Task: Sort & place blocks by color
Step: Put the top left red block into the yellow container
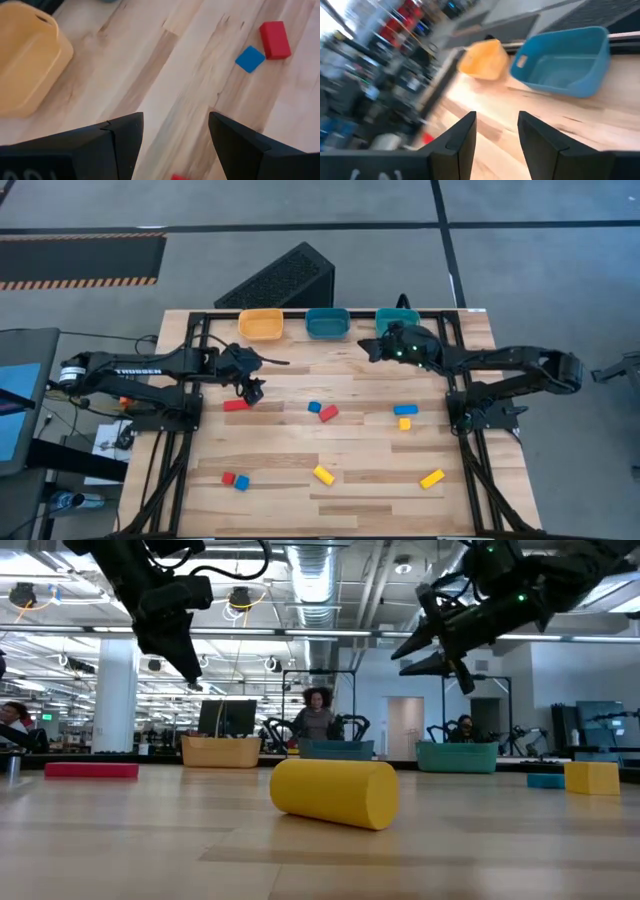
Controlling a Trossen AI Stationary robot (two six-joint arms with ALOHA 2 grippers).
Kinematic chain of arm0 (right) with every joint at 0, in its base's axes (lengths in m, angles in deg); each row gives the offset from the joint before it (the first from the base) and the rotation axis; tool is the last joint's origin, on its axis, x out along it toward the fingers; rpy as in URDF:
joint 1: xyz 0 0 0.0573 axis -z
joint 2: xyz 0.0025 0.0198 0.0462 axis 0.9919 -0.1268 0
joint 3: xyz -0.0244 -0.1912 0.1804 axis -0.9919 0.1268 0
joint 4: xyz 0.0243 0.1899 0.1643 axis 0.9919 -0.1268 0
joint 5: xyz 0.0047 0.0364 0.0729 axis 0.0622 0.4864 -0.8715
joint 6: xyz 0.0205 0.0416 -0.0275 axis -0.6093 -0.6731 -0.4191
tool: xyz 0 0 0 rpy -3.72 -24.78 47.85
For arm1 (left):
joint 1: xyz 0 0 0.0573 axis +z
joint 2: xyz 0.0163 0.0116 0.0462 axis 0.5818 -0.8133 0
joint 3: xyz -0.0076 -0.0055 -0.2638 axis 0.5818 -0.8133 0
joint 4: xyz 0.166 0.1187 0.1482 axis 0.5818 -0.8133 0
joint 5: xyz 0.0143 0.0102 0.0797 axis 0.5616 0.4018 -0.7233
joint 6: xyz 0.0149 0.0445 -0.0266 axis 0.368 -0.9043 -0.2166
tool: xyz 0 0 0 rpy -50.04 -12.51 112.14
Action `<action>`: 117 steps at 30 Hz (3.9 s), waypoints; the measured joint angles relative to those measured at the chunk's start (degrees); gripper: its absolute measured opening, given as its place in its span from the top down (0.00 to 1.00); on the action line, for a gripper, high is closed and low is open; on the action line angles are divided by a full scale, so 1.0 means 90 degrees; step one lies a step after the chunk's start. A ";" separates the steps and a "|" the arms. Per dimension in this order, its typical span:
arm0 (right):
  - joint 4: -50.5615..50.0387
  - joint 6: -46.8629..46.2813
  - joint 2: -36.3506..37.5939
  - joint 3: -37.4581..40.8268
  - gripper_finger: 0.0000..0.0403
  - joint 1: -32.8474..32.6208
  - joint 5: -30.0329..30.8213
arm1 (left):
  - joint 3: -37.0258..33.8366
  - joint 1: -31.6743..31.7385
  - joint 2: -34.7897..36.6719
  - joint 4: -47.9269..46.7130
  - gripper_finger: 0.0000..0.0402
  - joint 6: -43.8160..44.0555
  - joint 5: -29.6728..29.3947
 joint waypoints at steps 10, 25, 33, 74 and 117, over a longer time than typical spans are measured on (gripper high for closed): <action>-0.3475 0.1365 -0.0001 -0.1733 0.60 -0.0872 0.1303 | -0.0002 0.0034 0.0005 -0.0423 0.48 -0.0423 -0.0529; -0.4884 0.1069 -0.0350 -0.1869 0.60 -0.2077 0.1914 | -0.0855 0.0227 -0.0073 -0.0217 0.48 -0.1001 0.0633; -0.4746 0.1019 -0.0951 -0.1878 0.59 -0.2075 0.1837 | -0.1052 0.0276 -0.0622 -0.0056 0.48 -0.0442 0.0580; -0.3988 0.4240 -0.1094 -0.1878 0.71 0.0069 -0.0197 | 0.0480 0.0781 -0.2305 0.0175 0.76 0.0653 0.0992; -0.1969 0.3350 -0.0812 -0.1879 0.76 0.1183 -0.0282 | 0.2076 0.4509 -0.4493 0.1760 0.64 -0.1276 0.0582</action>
